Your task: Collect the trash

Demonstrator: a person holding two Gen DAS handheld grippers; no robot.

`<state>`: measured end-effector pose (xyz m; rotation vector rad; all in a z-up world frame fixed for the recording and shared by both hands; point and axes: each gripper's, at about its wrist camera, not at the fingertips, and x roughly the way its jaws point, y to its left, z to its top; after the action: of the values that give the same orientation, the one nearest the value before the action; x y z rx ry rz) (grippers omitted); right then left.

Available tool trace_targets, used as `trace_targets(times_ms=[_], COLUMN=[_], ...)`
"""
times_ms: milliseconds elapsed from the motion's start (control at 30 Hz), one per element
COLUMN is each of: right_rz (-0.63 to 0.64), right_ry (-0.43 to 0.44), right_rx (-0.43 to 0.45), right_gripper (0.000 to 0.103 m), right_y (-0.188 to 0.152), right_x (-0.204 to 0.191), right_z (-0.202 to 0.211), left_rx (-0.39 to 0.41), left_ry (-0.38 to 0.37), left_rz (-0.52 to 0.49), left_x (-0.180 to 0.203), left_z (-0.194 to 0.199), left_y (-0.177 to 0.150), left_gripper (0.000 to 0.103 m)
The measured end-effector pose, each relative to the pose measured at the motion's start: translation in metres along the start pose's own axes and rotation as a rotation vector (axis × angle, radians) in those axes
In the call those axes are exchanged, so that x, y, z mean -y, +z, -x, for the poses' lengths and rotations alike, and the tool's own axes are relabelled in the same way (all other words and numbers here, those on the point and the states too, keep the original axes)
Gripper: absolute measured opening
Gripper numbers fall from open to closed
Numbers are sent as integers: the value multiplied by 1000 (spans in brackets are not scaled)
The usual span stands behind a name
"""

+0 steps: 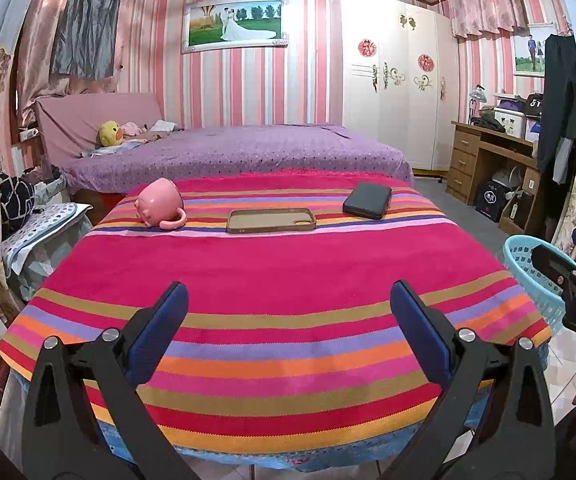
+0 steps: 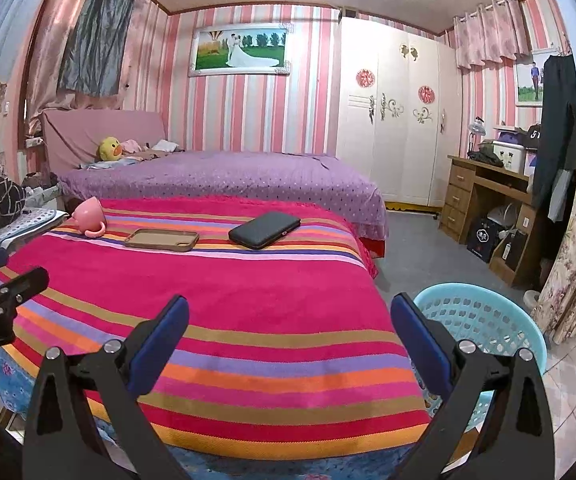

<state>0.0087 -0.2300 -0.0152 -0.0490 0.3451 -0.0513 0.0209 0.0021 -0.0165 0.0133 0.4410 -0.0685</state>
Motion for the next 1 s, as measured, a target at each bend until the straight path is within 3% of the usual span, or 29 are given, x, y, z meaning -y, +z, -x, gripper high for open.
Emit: trace_targets(times_ms=[1000], right_rz=[-3], right_ry=[0], right_rx=[10], right_gripper=[98], right_y=[-6], right_x=[1], right_z=[6], left_rx=[4], left_ry=[12], left_rz=[-17], left_x=[5], left_z=[-3], left_y=[-3], left_gripper=[98])
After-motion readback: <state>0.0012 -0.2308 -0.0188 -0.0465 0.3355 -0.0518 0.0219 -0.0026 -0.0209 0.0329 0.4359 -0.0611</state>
